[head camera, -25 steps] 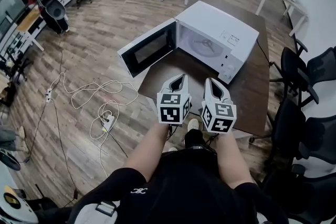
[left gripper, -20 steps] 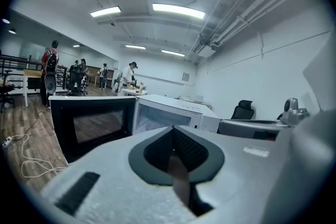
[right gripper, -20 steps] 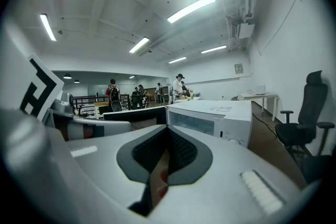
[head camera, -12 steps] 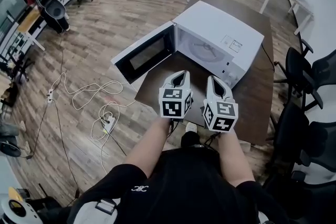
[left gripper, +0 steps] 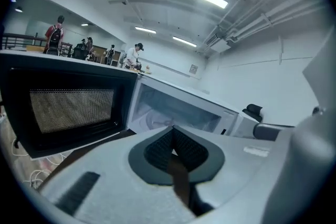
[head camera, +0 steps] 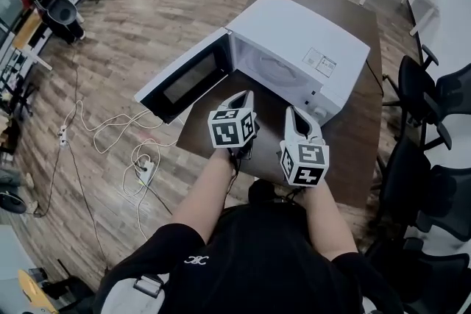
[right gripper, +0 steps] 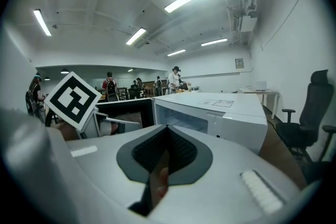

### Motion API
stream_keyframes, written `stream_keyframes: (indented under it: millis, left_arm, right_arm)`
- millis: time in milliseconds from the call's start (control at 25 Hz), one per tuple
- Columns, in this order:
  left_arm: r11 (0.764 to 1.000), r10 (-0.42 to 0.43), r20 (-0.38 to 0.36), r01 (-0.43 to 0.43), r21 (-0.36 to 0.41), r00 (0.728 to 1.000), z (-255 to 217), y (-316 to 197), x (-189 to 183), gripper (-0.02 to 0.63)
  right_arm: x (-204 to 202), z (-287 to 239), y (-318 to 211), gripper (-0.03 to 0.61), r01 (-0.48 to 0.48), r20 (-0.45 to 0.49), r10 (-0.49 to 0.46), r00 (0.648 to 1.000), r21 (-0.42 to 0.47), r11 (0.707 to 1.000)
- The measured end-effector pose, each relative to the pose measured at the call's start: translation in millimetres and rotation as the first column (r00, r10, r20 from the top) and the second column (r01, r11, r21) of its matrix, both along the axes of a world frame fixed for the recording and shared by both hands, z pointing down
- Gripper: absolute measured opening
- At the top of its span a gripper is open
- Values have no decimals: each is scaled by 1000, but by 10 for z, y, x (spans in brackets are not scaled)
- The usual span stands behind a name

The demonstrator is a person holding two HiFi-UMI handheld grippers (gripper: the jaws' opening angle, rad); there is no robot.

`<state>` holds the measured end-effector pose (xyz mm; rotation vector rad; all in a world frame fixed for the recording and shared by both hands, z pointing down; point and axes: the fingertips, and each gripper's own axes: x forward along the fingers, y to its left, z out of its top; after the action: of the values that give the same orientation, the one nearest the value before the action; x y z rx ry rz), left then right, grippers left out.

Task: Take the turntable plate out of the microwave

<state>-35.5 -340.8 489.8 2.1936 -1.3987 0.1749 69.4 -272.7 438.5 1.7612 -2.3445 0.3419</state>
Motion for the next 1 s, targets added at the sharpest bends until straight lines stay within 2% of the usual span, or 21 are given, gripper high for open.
stream_keyframes:
  millis: [120, 200, 320, 400, 560, 680, 840, 1000]
  left_arm:
    - [1000, 0, -26, 0, -24, 1000, 191, -144, -18, 9]
    - [999, 4, -68, -7, -46, 998, 305, -264, 4, 9]
    - [996, -1, -179, -15, -92, 984, 449, -464, 61, 9]
    - [992, -18, -269, -17, -128, 963, 531, -599, 102, 8]
    - [984, -44, -415, -32, -175, 909, 670, -862, 211, 11]
    - [974, -69, -507, -52, -221, 859, 806, -1027, 310, 46]
    - [949, -144, -619, -68, -306, 772, 1042, -1183, 372, 66]
    - [922, -230, -688, -72, -379, 688, 1217, -1295, 379, 89]
  right_arm:
    - [-14, 131, -56, 5, 8, -9, -8, 1000, -16, 1000]
    - [-14, 198, -119, 6, 11, -15, -11, 1000, -30, 1000]
    - [4, 281, -216, 5, 16, -22, -17, 1000, -49, 999]
    - [31, 344, -270, 6, 16, -24, -18, 1000, -62, 998]
    - [105, 470, -377, 6, 11, -24, -13, 1000, -90, 996]
    - [147, 555, -458, 5, 9, -22, -11, 1000, -108, 994]
    - [186, 654, -546, 5, 11, -18, -13, 1000, -131, 991]
    - [190, 728, -609, 6, 18, -12, -20, 1000, -149, 989]
